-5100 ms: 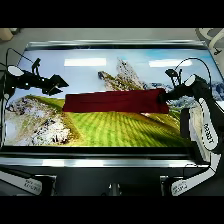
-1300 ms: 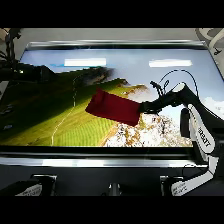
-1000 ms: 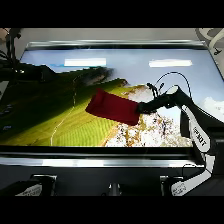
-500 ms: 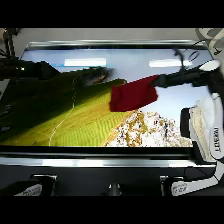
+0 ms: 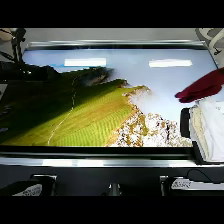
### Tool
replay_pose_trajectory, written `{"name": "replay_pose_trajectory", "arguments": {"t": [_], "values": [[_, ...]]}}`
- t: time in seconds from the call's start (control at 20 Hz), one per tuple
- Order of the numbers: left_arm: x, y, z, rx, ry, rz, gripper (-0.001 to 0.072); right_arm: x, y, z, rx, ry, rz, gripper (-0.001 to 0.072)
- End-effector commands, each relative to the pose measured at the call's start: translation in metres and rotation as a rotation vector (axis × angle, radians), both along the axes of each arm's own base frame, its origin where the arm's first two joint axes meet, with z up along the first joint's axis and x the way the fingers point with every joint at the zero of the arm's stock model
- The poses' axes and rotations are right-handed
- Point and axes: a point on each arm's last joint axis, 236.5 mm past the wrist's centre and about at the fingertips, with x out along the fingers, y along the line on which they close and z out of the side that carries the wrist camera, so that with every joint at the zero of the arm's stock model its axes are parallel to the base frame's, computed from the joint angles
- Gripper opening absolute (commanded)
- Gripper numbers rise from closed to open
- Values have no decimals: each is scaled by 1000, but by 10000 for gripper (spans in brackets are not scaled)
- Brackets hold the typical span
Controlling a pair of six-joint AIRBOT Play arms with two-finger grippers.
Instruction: Fold the shirts.
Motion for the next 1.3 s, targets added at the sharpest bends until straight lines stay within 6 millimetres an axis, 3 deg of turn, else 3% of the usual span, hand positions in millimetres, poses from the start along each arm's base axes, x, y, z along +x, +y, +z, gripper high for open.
{"name": "replay_pose_trajectory", "arguments": {"t": [0.0,0.25,0.4,0.5,0.6,0.7,0.85,1.0,1.1,1.2,1.25], "values": [[0,-3,-9,2,10,-3,27,-32,-40,18,-11,0,-122,14],[-1,-27,-9,14,-36,-59,27,-82,-68,46,-20,-3,-265,14],[9,-42,1,-1,-104,-54,27,-133,-64,36,-18,127,-253,15],[14,-52,6,-11,-141,-51,27,-158,-88,28,-95,200,-352,14],[14,-62,6,-16,-150,-63,27,-191,-118,11,-208,346,-467,14],[12,-68,4,-16,-147,-78,27,-215,-126,-13,-241,460,-483,14],[11,-71,5,-16,-148,-83,27,-250,-121,-68,-218,655,-431,15],[13,-71,6,-21,-156,-74,27,-266,-103,-113,-105,780,-407,15],[13,-70,6,-21,-155,-74,27,-281,-100,-131,-92,861,-398,15],[13,-71,6,-21,-155,-74,27,-296,-109,-135,-133,918,-424,16],[13,-71,6,-21,-156,-74,27,-297,-114,-135,-153,917,-435,78]]}}
